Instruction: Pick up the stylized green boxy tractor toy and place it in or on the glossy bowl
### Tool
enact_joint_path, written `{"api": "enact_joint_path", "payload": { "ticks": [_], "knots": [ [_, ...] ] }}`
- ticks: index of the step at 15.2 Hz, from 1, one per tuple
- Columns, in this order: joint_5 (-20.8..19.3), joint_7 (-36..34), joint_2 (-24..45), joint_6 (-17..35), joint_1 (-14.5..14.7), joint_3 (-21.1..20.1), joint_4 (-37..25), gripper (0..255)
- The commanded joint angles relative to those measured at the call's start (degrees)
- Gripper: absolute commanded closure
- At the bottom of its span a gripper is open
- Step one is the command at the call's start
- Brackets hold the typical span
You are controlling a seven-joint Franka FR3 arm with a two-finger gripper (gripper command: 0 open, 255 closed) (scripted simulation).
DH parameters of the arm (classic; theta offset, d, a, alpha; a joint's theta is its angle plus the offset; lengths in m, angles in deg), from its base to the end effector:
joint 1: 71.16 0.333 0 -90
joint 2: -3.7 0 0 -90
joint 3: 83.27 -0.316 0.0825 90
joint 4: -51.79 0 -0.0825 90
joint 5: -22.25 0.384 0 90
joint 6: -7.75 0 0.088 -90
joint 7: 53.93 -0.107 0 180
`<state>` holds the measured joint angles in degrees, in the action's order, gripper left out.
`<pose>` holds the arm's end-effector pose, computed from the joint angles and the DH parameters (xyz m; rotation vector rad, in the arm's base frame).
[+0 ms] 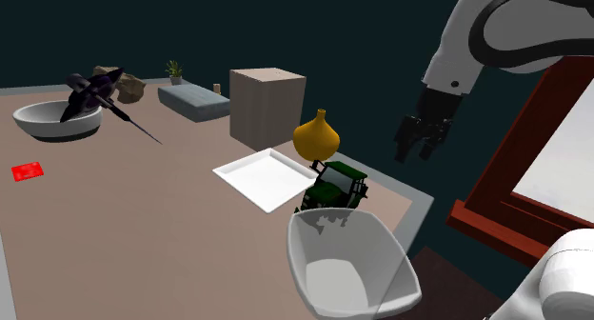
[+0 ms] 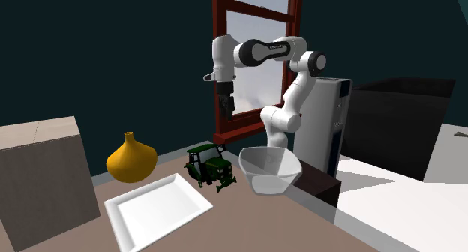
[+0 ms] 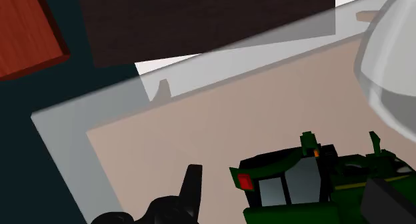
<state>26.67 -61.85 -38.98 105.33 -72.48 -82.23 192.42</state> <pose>0.3255 -0.0071 0.5426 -3.0402 0.2820 0.0170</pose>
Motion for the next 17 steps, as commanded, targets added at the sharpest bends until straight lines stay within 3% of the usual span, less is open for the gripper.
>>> {"api": "enact_joint_path", "payload": {
  "ticks": [1,10,17],
  "knots": [
    [0.0,0.0,0.0,0.0,0.0,0.0,0.0,0],
    [11.2,23.7,15.6,12.7,10.3,7.9,-0.9,0],
    [12.5,24.3,17.0,18.3,11.1,7.0,3.3,0]
  ]
}}
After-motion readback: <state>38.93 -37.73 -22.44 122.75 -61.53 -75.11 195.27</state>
